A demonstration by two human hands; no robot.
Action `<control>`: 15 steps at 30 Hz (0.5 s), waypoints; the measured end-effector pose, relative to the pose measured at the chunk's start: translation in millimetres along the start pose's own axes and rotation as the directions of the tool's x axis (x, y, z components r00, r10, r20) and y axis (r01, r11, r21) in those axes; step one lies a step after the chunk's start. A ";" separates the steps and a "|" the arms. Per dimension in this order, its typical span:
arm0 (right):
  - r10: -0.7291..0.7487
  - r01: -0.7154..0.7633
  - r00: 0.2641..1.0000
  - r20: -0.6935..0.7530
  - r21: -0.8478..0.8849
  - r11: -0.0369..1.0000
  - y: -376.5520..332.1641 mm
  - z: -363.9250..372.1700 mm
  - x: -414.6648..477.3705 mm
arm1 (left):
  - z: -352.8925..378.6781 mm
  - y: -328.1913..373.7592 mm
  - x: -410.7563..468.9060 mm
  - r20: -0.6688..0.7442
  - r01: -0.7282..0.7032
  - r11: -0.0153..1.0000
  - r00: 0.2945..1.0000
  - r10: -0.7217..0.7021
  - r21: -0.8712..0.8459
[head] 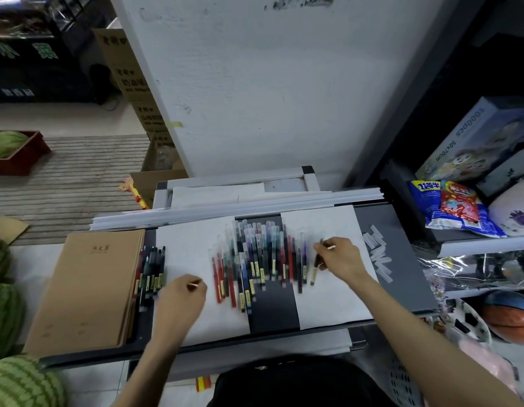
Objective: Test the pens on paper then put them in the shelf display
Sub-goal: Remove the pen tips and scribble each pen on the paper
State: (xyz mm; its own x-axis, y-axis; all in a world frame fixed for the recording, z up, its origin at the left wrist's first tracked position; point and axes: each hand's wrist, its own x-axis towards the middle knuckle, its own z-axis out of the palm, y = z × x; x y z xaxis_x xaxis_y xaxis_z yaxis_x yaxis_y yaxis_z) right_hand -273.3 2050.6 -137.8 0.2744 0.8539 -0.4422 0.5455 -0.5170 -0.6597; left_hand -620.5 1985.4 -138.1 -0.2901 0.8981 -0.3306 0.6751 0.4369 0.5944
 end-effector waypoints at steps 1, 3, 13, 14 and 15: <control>-0.003 0.002 1.000 -0.006 -0.068 0.998 2.2 -0.6 7.8 | -7.2 -9.3 7.7 -0.038 0.032 0.999 0.999 -0.031 0.037; 0.002 -0.003 1.000 -0.007 -0.166 0.986 5.8 0.7 19.5 | -19.3 -24.4 22.3 -0.107 0.067 0.993 0.993 -0.057 0.095; -0.011 -0.004 0.999 -0.039 -0.361 0.933 0.7 15.0 24.4 | -39.2 -44.7 65.2 -0.187 0.111 0.949 0.981 -0.057 0.294; -0.009 -0.003 1.000 -0.030 -0.371 0.928 0.6 14.8 23.3 | -38.6 -43.8 67.0 -0.187 0.113 0.941 0.981 -0.054 0.319; -0.005 -0.004 1.000 -0.021 -0.382 0.924 0.9 13.8 22.0 | -38.2 -43.0 68.5 -0.184 0.113 0.929 0.982 -0.049 0.352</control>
State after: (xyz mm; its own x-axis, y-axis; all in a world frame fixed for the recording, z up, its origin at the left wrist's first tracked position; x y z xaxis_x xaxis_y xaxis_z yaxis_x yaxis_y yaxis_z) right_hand -277.7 2068.1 -156.6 0.2883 0.8575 -0.4262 0.8059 -0.4576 -0.3756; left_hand -695.3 2030.1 -158.3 -0.4431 0.8694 -0.2185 0.8334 0.4893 0.2568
